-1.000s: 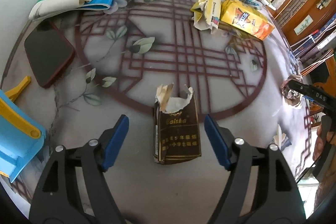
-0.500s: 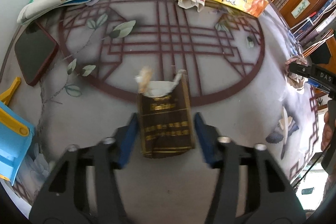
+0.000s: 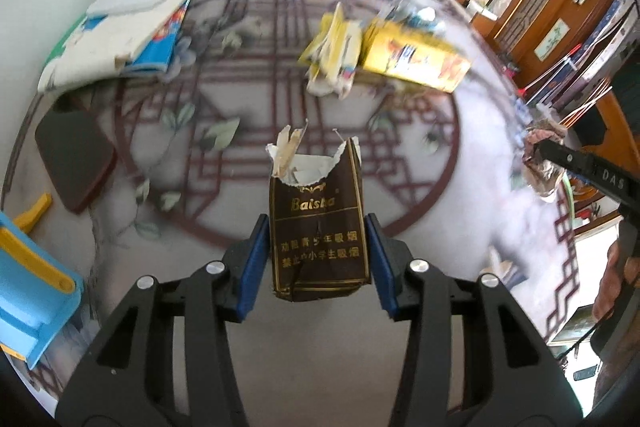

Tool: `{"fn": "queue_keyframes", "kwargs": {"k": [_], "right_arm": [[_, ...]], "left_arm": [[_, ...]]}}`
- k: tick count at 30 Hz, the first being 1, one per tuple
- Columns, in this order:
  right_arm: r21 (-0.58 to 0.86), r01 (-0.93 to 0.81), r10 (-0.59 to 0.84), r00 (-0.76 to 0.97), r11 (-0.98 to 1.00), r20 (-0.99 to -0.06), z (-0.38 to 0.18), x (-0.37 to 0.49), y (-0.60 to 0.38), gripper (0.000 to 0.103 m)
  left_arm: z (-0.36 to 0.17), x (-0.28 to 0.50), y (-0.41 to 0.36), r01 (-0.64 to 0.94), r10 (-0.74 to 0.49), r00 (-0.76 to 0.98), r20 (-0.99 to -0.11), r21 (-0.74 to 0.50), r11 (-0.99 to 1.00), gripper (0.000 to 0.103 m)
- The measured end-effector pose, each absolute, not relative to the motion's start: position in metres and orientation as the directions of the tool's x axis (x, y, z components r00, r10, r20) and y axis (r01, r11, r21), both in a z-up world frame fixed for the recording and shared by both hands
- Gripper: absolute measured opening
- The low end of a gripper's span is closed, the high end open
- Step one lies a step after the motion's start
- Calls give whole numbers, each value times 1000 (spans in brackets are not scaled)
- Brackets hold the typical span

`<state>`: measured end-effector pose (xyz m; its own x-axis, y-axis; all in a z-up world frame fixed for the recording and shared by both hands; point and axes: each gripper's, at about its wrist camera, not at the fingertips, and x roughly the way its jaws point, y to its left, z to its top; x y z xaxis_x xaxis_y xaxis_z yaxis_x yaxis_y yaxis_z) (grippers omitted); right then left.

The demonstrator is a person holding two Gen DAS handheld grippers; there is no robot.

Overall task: Collect trash
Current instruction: 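Carry the cigarette box and crumpled tissue toward the red bin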

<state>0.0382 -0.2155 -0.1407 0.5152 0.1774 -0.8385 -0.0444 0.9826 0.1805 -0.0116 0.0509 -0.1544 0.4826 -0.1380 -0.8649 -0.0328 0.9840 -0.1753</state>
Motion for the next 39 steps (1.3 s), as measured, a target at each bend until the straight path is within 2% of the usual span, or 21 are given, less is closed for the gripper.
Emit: {"fn": "queue_keyframes", "kwargs": {"k": [12, 39], "right_arm": [[225, -30, 207, 525, 974, -826, -130, 27, -222, 44], [246, -1, 209, 532, 969, -821, -123, 28, -302, 44]], "left_arm": [[-119, 4, 25, 29, -195, 550, -812, -215, 976, 45], [-120, 25, -60, 67, -219, 525, -822, -216, 974, 45]]}}
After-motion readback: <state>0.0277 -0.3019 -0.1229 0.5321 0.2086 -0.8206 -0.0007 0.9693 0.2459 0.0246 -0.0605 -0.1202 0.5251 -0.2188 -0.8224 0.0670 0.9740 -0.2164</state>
